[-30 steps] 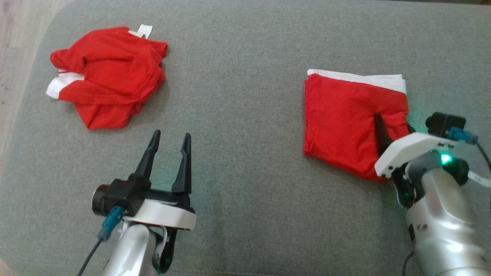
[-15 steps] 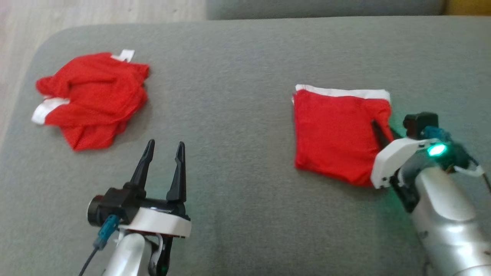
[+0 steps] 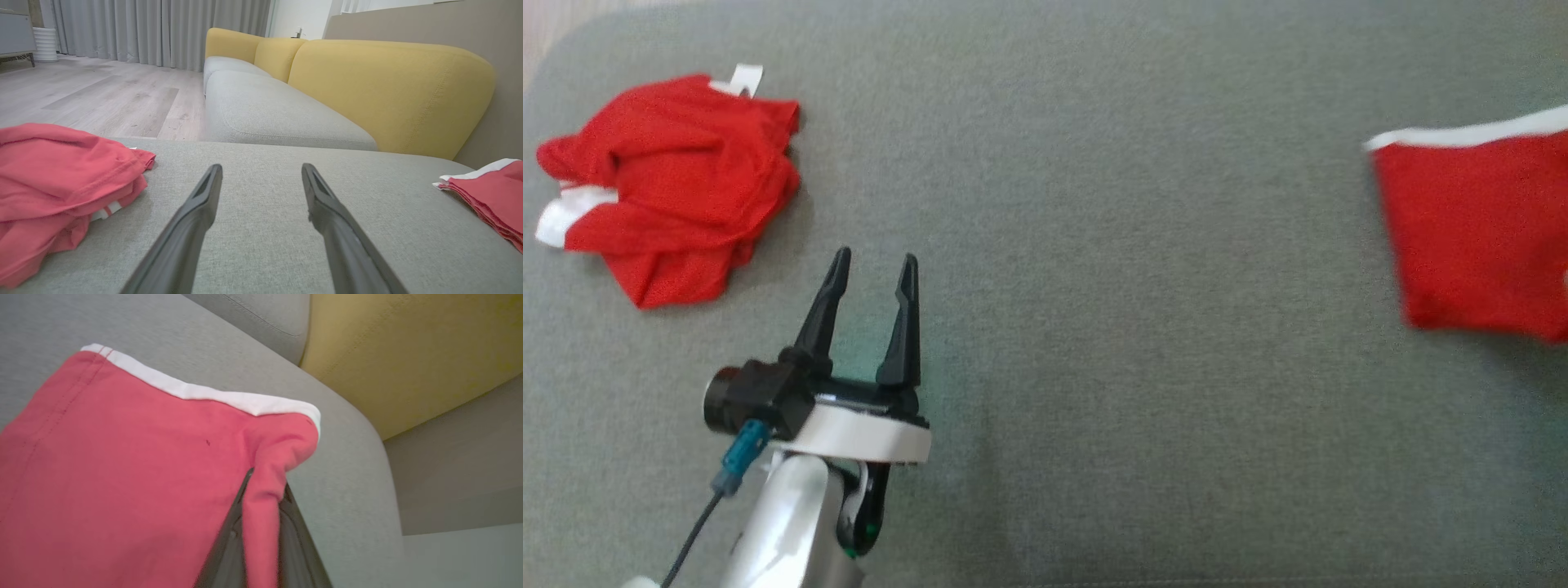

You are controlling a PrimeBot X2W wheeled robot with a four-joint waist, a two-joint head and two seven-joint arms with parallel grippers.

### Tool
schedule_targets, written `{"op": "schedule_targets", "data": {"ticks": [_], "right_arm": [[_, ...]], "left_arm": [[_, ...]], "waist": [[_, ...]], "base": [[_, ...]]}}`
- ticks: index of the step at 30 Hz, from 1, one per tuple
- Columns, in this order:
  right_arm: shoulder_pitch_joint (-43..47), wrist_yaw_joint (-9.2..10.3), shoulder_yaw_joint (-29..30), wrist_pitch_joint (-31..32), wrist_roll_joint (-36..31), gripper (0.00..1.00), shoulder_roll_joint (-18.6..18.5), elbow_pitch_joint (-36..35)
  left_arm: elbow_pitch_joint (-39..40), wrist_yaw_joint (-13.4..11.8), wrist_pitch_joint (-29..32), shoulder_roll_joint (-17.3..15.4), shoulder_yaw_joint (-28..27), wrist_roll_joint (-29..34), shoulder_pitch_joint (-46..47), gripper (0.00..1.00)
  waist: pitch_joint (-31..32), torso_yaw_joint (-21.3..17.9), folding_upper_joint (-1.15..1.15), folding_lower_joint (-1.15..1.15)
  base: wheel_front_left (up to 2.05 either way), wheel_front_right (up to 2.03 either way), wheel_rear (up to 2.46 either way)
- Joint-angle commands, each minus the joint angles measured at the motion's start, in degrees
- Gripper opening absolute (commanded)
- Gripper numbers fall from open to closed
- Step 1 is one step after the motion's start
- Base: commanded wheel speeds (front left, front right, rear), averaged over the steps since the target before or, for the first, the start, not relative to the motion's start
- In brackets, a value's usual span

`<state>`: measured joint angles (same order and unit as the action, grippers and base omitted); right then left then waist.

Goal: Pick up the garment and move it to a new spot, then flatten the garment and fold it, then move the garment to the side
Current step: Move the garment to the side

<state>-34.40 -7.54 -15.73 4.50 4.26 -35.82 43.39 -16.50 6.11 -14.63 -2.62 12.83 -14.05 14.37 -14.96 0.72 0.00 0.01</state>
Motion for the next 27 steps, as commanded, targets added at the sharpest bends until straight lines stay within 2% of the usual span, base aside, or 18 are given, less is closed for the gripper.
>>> {"op": "schedule_targets", "data": {"ticks": [1, 8, 14, 22, 23, 24, 27], "right_arm": [[-1.27, 0.05, -0.01, -0.56, -0.36, 0.00, -2.45, -1.16], [-4.44, 0.05, 4.94, -1.41, -2.49, 0.00, -7.32, 3.88], [-4.93, 0.05, 9.09, -2.25, -4.67, 0.00, -6.57, 7.21], [-5.93, 0.05, 12.09, -2.60, -6.73, 0.01, -3.97, 8.12], [-6.09, 0.05, 12.58, -3.17, -6.86, 0.58, -3.51, 7.82], [-6.34, 0.05, 13.49, -3.22, -6.86, 1.00, -3.04, 7.81], [-7.02, 0.05, 13.78, -4.27, -8.16, 1.00, -1.35, 6.25]], "left_arm": [[1.58, 0.29, -0.37, -0.26, -1.74, 0.61, 1.72, 1.00], [1.06, 0.66, -0.37, -0.26, -2.01, 0.90, 3.11, 1.00], [0.94, 0.85, -0.37, -0.26, -2.53, 1.25, 3.49, 1.00], [0.44, 0.99, -0.37, -0.26, -2.88, 1.36, 3.28, 1.00], [0.41, 1.00, -0.37, -0.26, -2.81, 1.28, 3.30, 1.00], [0.38, 1.01, -0.37, -0.26, -2.79, 1.22, 3.28, 1.00], [0.30, 0.99, -0.37, -0.26, -3.13, 1.19, 2.77, 1.00]], "waist": [[-1.54, 1.09, 0.00, -0.01], [-3.82, 2.54, 0.00, -0.01], [-4.21, 3.09, 0.00, -0.01], [-3.57, 2.60, 0.00, -0.01], [-3.35, 2.53, 0.00, -0.01], [-3.06, 2.41, 0.00, -0.01], [-1.78, 1.62, 0.00, -0.01]], "base": [[0.00, 0.00, 0.00], [0.00, 0.00, 0.00], [0.00, 0.00, 0.00], [0.00, 0.00, 0.00], [0.00, 0.00, 0.00], [0.00, 0.00, 0.00], [0.00, 0.00, 0.00]]}}
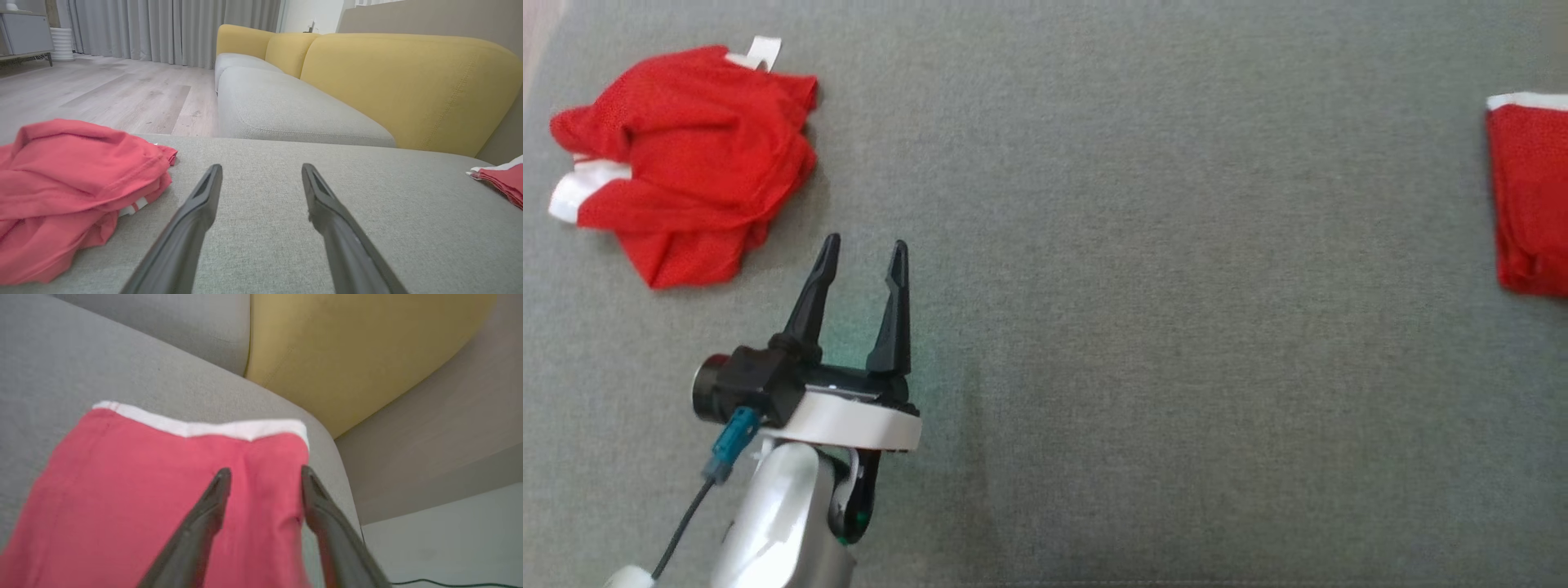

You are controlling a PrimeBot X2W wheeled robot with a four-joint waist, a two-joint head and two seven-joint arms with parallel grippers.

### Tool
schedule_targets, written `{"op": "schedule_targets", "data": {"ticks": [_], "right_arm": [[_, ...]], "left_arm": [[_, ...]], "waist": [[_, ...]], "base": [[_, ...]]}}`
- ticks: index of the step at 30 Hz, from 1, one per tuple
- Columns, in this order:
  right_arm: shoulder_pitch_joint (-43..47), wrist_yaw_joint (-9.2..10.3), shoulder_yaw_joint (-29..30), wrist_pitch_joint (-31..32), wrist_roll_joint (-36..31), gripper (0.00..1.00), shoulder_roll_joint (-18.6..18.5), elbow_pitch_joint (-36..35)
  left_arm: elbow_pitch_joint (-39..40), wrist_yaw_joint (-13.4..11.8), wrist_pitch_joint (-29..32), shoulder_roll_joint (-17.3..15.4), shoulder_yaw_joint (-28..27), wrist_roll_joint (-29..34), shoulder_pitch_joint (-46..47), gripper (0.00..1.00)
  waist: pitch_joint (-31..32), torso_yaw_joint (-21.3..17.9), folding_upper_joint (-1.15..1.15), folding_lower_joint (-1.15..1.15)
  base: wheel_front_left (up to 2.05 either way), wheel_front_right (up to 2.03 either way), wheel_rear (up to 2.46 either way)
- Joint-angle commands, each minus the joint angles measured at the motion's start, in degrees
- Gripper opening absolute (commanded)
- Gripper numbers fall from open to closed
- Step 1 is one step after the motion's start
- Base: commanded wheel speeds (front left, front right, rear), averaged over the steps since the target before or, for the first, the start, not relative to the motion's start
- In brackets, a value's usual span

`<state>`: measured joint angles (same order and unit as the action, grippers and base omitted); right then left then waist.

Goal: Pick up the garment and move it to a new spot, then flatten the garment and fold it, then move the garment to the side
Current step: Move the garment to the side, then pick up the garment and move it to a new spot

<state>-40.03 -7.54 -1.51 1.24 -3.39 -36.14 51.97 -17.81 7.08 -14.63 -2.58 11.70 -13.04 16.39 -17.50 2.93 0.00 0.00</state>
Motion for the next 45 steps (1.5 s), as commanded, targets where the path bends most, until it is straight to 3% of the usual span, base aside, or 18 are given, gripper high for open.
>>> {"op": "schedule_targets", "data": {"ticks": [1, 8, 13, 17, 26, 35, 45], "right_arm": [[-1.67, 0.05, -0.47, -1.50, -0.70, 1.00, -0.49, -3.08], [-2.69, 0.05, -1.20, -4.84, 0.77, 1.00, 5.82, -9.90], [-1.38, 0.05, 1.26, -8.80, 5.13, 1.00, 14.72, -17.67], [3.22, 0.05, 1.93, -10.66, 8.09, 1.00, 21.34, -23.40], [17.32, 0.05, 0.17, -13.66, 11.31, 1.00, 31.08, -30.28], [31.04, 0.05, -0.41, -16.13, 14.39, 1.00, 33.22, -34.32], [32.66, 0.05, -1.98, -16.22, 14.01, 1.00, 33.25, -36.67]], "left_arm": [[1.65, 0.02, -0.37, -0.30, -2.19, 0.21, 0.52, 1.00], [2.25, -0.06, -0.37, -0.30, -2.51, -0.38, -1.27, 1.00], [2.90, -0.68, -0.37, -0.30, -2.51, -0.89, -2.47, 1.00], [3.22, -0.98, -0.37, -0.30, -1.92, -1.16, -3.33, 1.00], [2.49, -1.53, -0.37, -0.30, -1.34, -1.03, -5.66, 1.00], [2.50, -1.91, -0.37, -0.30, -1.81, -1.04, -8.66, 1.00], [2.70, -2.20, -0.37, -0.30, -1.69, -1.02, -8.90, 1.00]], "waist": [[1.21, -0.91, 0.00, 0.00], [5.96, -2.87, 0.00, 0.00], [9.27, -4.04, 0.00, 0.00], [11.53, -4.27, 0.00, 0.00], [14.85, -3.94, 0.00, 0.00], [15.62, -3.71, 0.00, 0.00], [16.02, -3.41, 0.00, 0.00]], "base": [[0.00, 0.00, 0.00], [0.00, 0.00, 0.00], [0.00, 0.00, 0.00], [0.00, 0.00, 0.00], [0.00, 0.00, 0.00], [0.00, 0.00, 0.00], [0.00, 0.00, 0.00]]}}
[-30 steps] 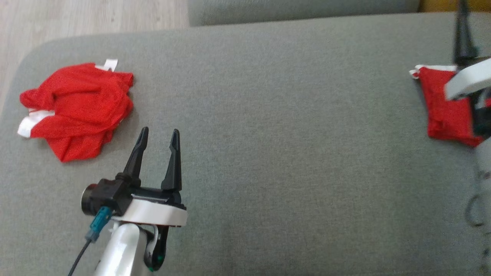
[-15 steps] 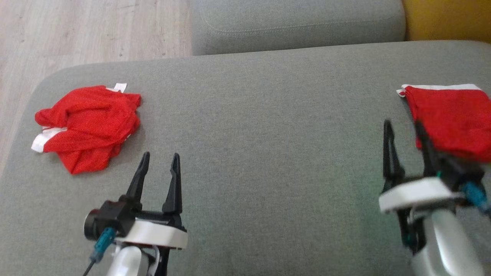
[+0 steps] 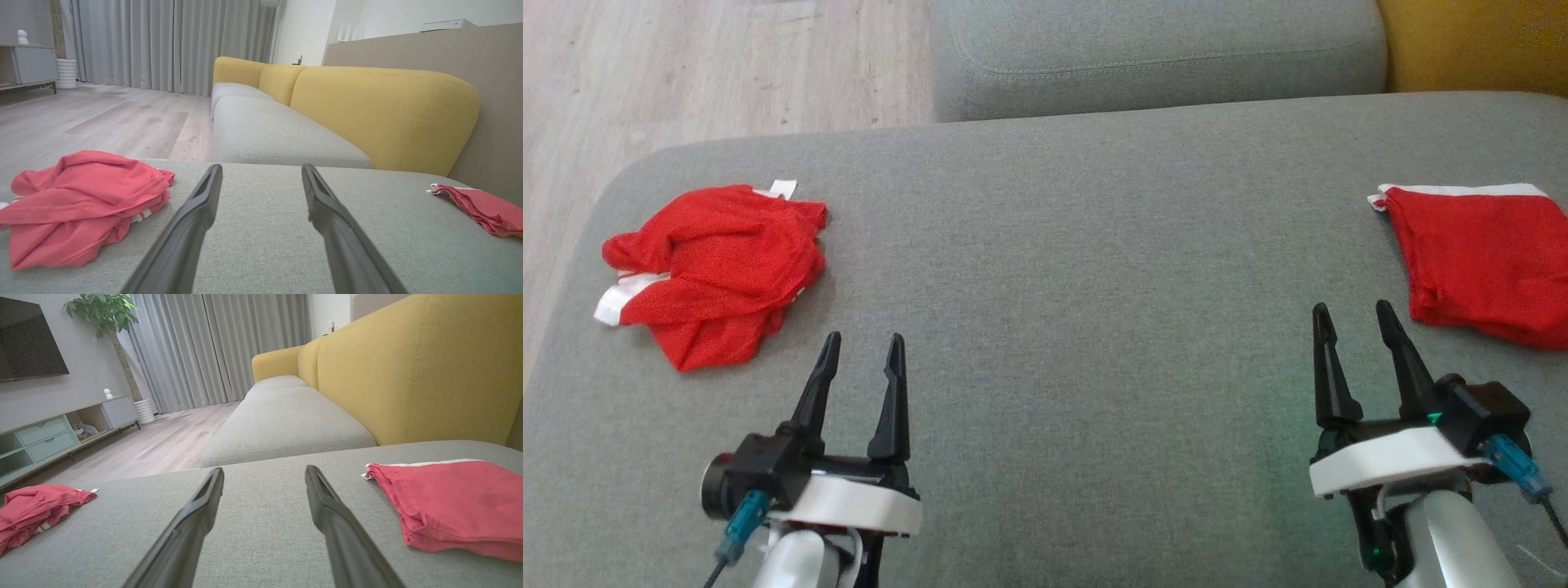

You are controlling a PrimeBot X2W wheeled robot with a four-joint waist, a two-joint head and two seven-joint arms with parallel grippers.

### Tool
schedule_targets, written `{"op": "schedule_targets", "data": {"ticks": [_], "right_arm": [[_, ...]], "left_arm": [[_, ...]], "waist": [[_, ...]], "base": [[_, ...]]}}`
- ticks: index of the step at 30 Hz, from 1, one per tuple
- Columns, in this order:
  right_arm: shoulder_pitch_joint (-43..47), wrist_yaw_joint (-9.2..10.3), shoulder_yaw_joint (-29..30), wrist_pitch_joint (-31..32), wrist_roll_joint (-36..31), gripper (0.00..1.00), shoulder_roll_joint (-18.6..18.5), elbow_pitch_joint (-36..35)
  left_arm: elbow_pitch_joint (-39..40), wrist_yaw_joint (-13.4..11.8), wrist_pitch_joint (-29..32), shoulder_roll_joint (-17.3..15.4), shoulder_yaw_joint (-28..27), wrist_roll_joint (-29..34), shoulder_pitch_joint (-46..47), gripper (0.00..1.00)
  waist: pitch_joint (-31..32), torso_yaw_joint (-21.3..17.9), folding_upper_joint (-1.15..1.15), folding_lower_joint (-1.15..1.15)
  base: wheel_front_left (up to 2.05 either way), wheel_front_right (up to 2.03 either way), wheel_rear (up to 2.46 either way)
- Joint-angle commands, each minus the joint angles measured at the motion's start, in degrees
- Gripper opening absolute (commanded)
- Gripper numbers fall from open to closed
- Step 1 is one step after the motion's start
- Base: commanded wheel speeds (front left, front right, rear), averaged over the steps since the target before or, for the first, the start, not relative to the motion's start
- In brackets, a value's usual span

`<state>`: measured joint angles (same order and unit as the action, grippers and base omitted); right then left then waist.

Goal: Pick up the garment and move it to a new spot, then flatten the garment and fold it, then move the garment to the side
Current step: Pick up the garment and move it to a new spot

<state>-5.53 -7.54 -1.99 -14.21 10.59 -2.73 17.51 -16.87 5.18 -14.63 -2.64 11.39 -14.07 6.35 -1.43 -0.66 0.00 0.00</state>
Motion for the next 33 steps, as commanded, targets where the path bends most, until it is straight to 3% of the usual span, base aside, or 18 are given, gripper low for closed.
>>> {"op": "schedule_targets", "data": {"ticks": [1, 17, 33], "right_arm": [[-1.70, 0.05, -1.51, -0.78, 0.28, 1.00, -0.16, -2.41], [-0.12, 0.05, -4.96, -0.78, 2.24, 1.00, -0.15, -3.19], [1.44, 0.05, -8.62, -0.78, 4.17, 1.00, -0.15, -2.56]], "left_arm": [[1.77, -0.30, -0.37, -0.23, -1.26, -0.02, 1.18, 1.00], [1.93, -0.99, -0.37, -0.23, -1.71, -0.41, 0.46, 1.00], [1.03, -0.57, -0.37, -0.23, -1.50, 0.68, -1.85, 1.00]], "waist": [[-0.11, 0.39, 0.00, 0.00], [1.45, 8.32, 0.00, 0.00], [3.36, 20.82, 0.00, 0.00]], "base": [[0.00, 0.00, 0.00], [0.00, 0.00, 0.00], [0.00, 0.00, 0.00]]}}
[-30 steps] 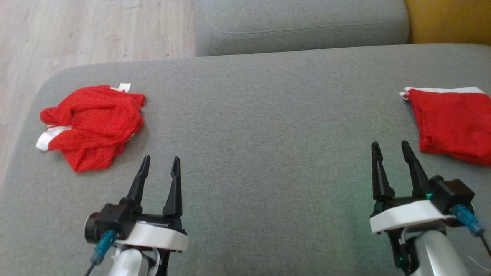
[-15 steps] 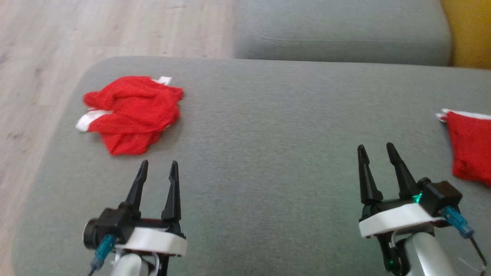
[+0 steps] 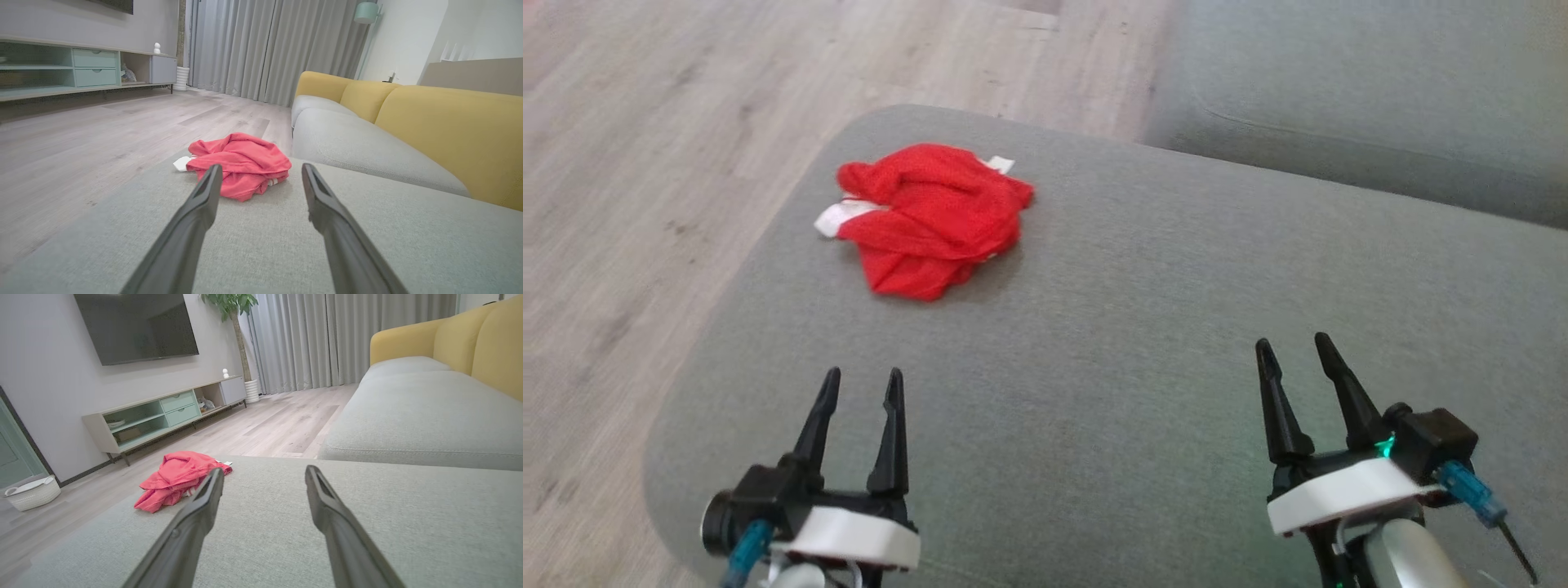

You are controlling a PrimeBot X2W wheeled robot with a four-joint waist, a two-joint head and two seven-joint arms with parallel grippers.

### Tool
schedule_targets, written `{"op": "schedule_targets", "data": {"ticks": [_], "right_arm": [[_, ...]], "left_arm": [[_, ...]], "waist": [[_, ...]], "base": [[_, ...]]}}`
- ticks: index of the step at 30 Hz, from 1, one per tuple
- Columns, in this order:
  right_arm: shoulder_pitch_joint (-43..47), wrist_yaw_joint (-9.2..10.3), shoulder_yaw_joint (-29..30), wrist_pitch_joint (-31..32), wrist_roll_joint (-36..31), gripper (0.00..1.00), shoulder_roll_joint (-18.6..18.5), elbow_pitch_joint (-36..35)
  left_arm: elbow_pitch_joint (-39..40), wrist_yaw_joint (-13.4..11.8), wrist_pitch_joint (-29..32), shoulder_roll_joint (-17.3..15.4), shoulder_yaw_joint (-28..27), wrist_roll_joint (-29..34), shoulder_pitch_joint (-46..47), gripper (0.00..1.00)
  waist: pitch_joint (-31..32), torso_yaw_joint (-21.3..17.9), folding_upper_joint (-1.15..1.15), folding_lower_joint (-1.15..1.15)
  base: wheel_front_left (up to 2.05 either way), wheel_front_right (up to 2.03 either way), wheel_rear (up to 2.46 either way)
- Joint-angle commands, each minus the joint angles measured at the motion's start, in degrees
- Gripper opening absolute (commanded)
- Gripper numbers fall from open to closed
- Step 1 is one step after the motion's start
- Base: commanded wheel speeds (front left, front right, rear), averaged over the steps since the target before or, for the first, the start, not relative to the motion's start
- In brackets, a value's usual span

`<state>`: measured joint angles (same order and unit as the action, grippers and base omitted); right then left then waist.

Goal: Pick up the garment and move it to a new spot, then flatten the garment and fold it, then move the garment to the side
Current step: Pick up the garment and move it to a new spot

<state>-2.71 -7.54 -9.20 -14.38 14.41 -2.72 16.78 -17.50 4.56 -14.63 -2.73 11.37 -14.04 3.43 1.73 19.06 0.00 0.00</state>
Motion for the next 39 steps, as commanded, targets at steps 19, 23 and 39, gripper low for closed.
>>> {"op": "schedule_targets", "data": {"ticks": [19, 23, 39], "right_arm": [[-5.11, 0.05, -3.03, -0.62, -2.32, 1.00, -0.16, -3.42], [-7.37, 0.05, -2.56, -0.62, -3.09, 1.00, -0.16, -5.05], [-12.52, 0.05, -3.30, -0.62, -4.36, 1.00, -0.16, -6.71]], "left_arm": [[-2.43, 2.30, -0.21, -3.69, 0.91, 3.59, 12.24, 1.00], [-7.68, 2.78, 3.14, -7.14, 3.70, 3.24, 21.74, 1.00], [-28.76, 2.91, 11.89, -18.61, 23.16, -10.87, 47.38, 1.00]], "waist": [[-8.80, -2.73, 0.00, 0.00], [-13.37, -5.36, 0.00, 0.00], [-23.65, -12.09, 0.00, 0.00]], "base": [[0.00, 0.00, 0.00], [0.00, 0.00, 0.00], [0.00, 0.00, 0.00]]}}
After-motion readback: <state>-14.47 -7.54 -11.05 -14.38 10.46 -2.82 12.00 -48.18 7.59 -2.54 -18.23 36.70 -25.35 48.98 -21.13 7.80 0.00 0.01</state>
